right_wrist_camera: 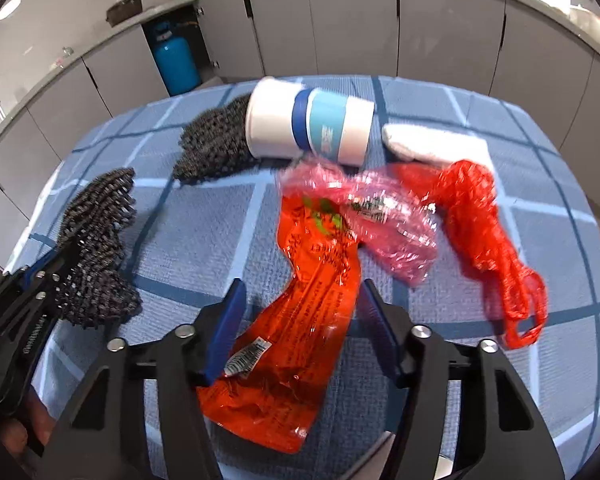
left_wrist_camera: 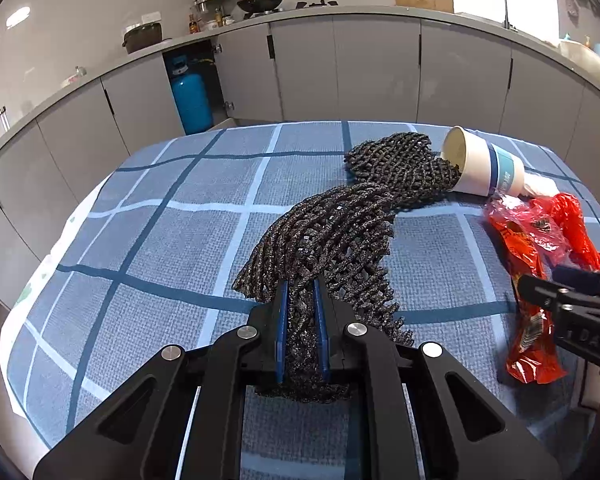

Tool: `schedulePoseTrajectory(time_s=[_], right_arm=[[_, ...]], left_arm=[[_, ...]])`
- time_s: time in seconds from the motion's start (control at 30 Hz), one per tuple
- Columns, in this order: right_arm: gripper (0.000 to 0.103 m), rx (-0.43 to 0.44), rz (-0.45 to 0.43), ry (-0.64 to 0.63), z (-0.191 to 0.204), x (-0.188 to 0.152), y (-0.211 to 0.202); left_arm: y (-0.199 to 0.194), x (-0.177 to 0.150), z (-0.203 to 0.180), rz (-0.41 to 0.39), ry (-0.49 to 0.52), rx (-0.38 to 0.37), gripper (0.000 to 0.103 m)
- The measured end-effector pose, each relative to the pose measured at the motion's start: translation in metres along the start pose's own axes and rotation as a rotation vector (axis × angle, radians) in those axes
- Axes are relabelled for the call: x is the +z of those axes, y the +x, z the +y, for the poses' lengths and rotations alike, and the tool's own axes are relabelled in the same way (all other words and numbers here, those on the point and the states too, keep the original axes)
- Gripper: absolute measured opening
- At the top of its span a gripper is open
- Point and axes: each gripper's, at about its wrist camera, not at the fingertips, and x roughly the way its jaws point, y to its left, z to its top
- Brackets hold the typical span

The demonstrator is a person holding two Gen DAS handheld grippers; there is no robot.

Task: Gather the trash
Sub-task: 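Grasp the black mesh scrubber with the left tool while the right tool reaches the red wrapper, then grasp the red snack wrapper with the right tool, then carry the scrubber and red wrapper in both tools over the green basin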

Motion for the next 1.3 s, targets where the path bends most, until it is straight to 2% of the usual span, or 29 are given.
schedulePoseTrajectory(time_s=[0.07, 0.2, 0.3, 0.53, 0.73, 0.93, 1.3], right_arm=[[0.050, 0.000, 0.003, -0.002, 0.002, -0.001, 0.003], [0.028, 0.015, -0.008, -0.033, 0.008, -0.001, 0.000], [0.021, 0.037, -0.020, -0.062, 0.016, -0.005, -0.003], [0.021, 0.108, -0.083, -0.106, 0.027, -0.011, -0.027], [0.021, 0.098, -0.169, -0.108, 0.019, -0.006, -0.057], [0.021, 0.080, -0.239, -0.062, -0.010, -0.004, -0.089], [0.021, -0.010, -0.309, 0.071, -0.096, -0.016, -0.127]], left_arm=[[0.002, -0.001, 0.000, 0.003, 0.001, -0.006, 0.014], [0.003, -0.001, 0.003, 0.007, -0.003, -0.009, 0.014], [-0.002, 0.001, 0.006, -0.004, -0.008, -0.001, 0.014], [-0.020, 0.006, 0.011, -0.033, -0.015, 0.022, 0.014], [-0.042, 0.017, 0.001, -0.075, 0.001, 0.007, 0.014], [-0.061, 0.032, -0.031, -0.127, 0.050, -0.043, 0.014], [-0.088, 0.049, -0.113, -0.194, 0.160, -0.156, 0.014]])
